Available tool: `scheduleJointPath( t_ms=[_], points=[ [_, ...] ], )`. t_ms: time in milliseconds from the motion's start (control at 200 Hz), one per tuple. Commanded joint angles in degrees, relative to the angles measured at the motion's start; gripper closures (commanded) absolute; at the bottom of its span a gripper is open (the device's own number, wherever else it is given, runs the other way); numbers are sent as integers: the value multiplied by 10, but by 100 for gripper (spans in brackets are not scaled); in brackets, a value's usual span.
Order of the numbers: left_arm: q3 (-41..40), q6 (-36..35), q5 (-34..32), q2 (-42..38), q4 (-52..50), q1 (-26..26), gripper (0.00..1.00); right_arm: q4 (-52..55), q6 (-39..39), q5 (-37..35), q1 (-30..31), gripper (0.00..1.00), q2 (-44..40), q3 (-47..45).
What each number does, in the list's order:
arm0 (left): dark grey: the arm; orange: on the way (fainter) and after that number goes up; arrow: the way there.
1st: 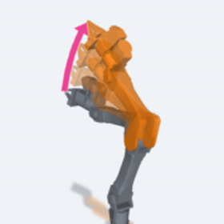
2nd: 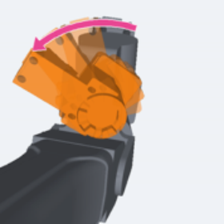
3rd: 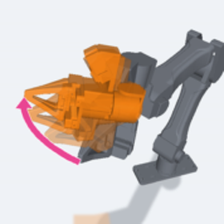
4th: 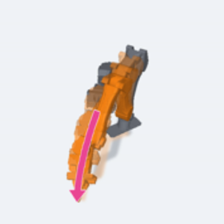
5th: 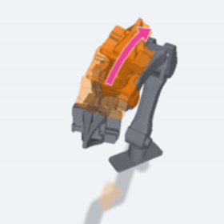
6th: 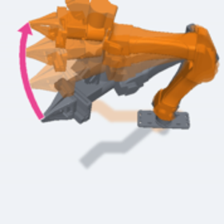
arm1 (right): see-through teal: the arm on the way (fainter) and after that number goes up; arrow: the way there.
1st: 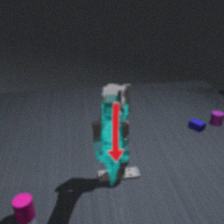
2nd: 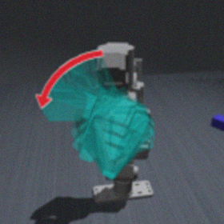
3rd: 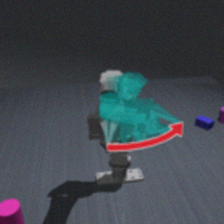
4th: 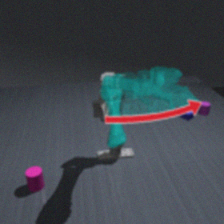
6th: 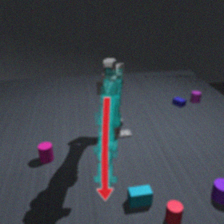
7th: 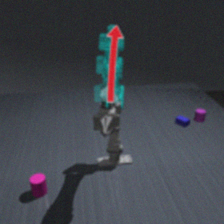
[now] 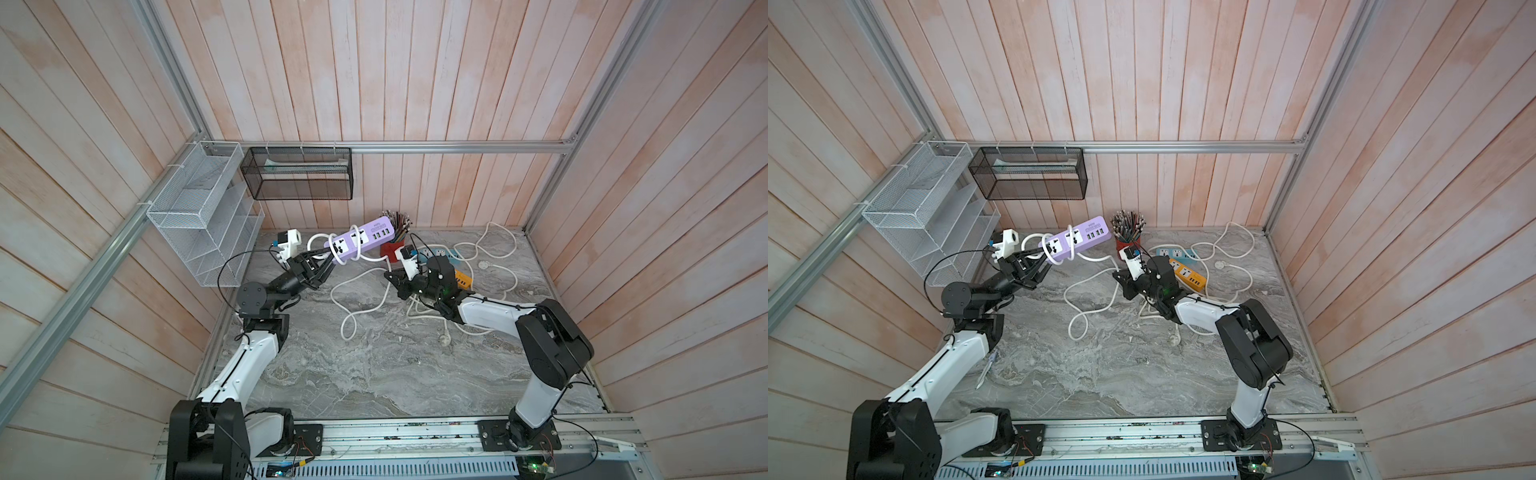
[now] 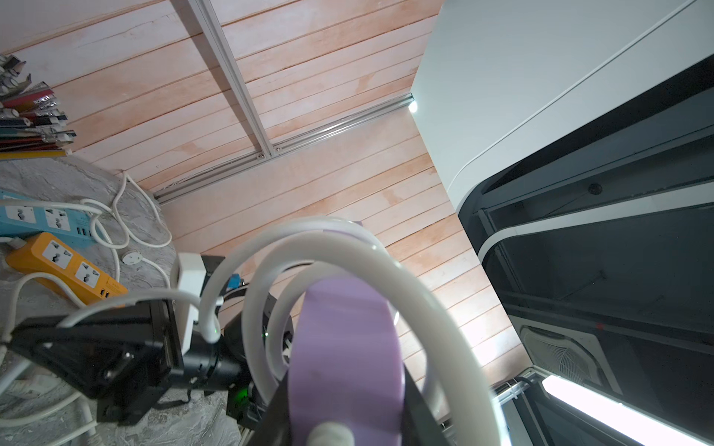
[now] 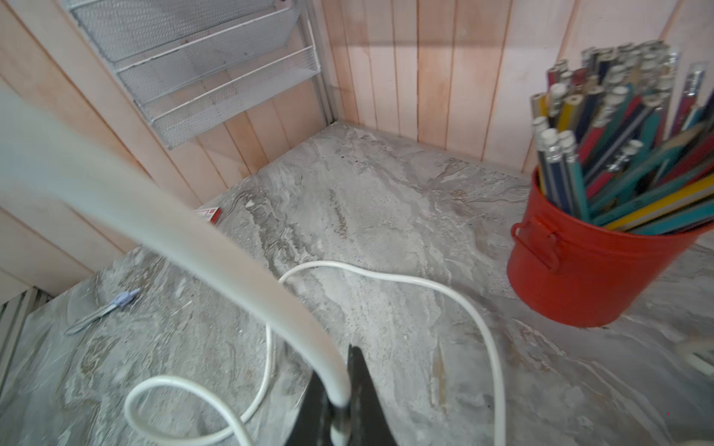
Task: Unwrap the cord wrapped around the power strip
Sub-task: Unwrap the power cord from the power strip.
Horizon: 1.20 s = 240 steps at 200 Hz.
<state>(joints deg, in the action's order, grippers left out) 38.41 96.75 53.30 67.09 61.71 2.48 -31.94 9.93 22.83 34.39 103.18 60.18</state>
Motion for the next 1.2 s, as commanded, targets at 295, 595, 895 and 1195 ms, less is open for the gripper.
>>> scheduleJointPath(
  t_ms=[295,595,895,1195],
  points=[
    [-79,-32,-6,-37,-25,9,100,8,70,45,-69,100,19,178],
    [-97,-70,-13,-29,-58,9,100,26,56,91,-62,100,-68,195],
    [-82,-67,-28,13,-20,3,100,81,10,113,-27,100,-186,105],
    [-8,-65,-26,38,-17,-12,100,149,-15,105,0,100,-263,-22]
  ],
)
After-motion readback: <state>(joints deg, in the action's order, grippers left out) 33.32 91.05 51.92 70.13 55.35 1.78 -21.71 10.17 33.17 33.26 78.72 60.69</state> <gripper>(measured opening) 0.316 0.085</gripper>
